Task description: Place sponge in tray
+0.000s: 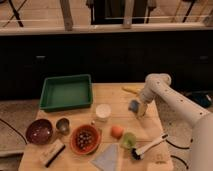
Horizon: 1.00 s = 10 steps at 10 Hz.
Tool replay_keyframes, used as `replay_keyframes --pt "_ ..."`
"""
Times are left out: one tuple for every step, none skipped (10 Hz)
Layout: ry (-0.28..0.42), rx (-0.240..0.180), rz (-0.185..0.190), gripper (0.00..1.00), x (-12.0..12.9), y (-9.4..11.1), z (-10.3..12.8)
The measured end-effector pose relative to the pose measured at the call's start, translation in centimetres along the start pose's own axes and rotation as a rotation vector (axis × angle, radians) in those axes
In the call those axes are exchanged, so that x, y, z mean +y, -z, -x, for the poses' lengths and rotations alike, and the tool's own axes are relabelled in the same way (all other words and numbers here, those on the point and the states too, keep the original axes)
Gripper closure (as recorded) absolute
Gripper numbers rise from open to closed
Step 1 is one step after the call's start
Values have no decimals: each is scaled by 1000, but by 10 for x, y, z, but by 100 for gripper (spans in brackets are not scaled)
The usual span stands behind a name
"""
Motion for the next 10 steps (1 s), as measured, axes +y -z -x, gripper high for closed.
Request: replay_keyframes --pt "-1 -2 4 20 0 0 1" --pt "-2 -3 5 20 0 -1 2" --pt "-2 -5 8 20 0 -1 3" --pt "-2 -6 9 20 -1 -2 4" --pt "-4 -7 10 20 -2 -2 4" --pt "-5 -7 11 20 -2 -2 4" --pt "-6 -9 11 20 -3 -3 4" --pt "-8 -9 14 20 -2 -2 4" --pt "-10 -11 16 20 -3 -3 4" --pt "-11 -12 16 20 -4 -3 4"
